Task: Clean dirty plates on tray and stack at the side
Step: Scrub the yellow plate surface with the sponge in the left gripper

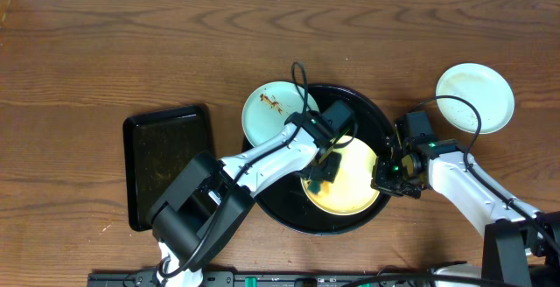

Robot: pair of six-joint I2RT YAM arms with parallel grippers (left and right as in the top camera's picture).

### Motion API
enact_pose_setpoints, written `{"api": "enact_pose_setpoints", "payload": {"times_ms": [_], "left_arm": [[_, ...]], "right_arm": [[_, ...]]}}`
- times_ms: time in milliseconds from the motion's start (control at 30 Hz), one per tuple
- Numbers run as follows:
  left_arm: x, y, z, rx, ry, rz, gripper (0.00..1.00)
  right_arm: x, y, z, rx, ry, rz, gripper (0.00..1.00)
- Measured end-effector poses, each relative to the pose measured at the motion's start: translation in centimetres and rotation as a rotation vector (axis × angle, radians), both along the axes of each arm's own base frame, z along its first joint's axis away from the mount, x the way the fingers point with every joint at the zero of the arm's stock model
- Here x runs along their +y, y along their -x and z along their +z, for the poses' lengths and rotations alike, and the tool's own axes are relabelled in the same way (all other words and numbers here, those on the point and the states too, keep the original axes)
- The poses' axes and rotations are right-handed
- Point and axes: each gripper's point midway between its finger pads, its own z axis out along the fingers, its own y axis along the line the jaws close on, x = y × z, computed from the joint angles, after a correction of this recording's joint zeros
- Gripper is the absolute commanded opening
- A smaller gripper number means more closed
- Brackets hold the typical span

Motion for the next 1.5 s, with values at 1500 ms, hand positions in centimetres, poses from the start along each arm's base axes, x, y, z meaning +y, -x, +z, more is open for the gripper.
{"api": "enact_pose_setpoints", "payload": {"times_ms": [1500], "left_arm": [[3.3, -2.5, -0.8, 0.088, -0.083, 0.072, 0.07]], "right_arm": [[0.4, 0.5, 0.1, 0.025, -0.024, 0.002, 0.02]]}}
